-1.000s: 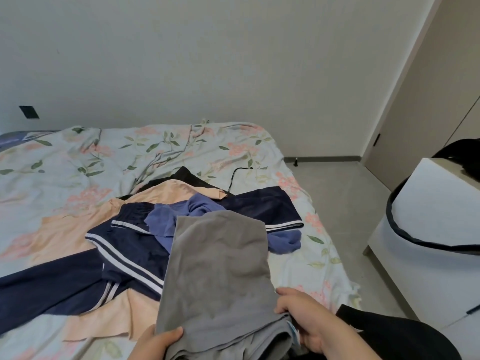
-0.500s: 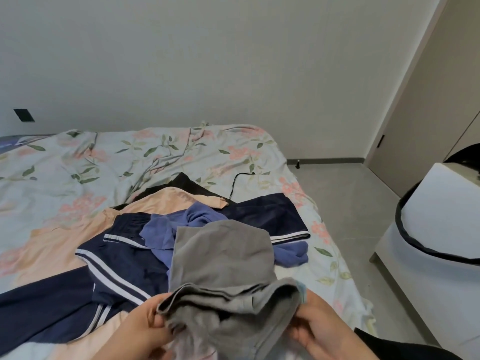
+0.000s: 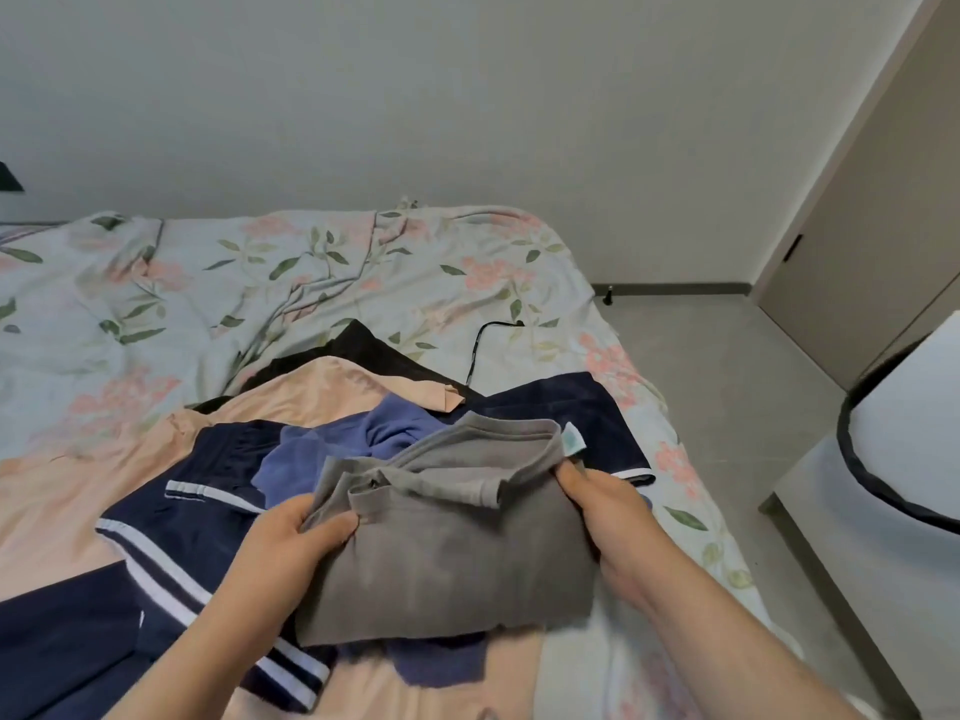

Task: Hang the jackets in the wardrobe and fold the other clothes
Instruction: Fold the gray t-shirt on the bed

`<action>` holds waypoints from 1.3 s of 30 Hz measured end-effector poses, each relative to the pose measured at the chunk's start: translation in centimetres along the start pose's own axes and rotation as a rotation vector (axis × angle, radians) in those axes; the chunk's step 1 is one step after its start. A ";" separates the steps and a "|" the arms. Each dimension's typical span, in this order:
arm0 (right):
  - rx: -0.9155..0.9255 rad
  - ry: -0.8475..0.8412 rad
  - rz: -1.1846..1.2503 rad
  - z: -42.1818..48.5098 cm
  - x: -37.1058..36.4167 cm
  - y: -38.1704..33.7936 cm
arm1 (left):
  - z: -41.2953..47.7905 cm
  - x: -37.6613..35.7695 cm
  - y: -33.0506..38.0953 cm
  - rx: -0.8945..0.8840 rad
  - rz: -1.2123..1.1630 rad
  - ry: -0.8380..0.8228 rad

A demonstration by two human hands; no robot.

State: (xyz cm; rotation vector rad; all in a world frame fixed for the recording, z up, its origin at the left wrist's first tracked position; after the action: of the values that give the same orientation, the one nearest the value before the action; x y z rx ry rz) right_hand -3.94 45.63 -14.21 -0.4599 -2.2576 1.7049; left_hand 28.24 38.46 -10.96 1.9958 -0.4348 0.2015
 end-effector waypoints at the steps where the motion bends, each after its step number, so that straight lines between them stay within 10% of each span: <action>1: -0.028 0.025 -0.027 1.1 -0.4 0.2 | 0.8 0.0 0.3 0.024 -0.021 0.024; 5: -0.188 0.090 -0.094 3.3 -1.2 2.5 | 2.9 -0.1 0.5 0.077 0.108 0.170; 8: -0.227 0.150 -0.144 3.6 -1.2 3.8 | -0.5 -0.3 4.2 -0.395 0.487 0.504; 11: -0.195 0.187 -0.250 3.4 -0.9 3.8 | -2.8 -6.6 4.5 -0.760 0.874 0.289; 15: -0.209 0.232 -0.321 2.3 0.5 5.0 | 1.4 -9.3 0.3 -0.475 1.070 0.139; 24: -0.059 0.389 -0.597 -2.3 0.1 5.3 | 0.8 -7.8 0.1 -0.478 0.823 0.244; 30: -0.256 0.192 -0.144 -3.9 -0.3 8.3 | -2.0 -2.3 -6.2 0.111 0.248 0.464; 39: -0.537 -0.037 0.469 -10.4 0.2 8.6 | -5.8 -5.5 -11.3 0.562 -0.332 -0.063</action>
State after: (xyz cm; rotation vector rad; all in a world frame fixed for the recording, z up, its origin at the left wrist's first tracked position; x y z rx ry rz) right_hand 0.80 56.99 -19.67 -1.1571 -2.7885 1.2475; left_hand 27.81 49.32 -19.57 2.5952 -0.0778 0.0529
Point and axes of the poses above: each hand's wrist, its own z-axis towards the middle knuckle, its own x-axis out of the back of the hand, y = z × x, the point moved 9 cm from there along z, towards the middle knuckle, and after that the axes turned 10 degrees about x, right-handed, at the moved point
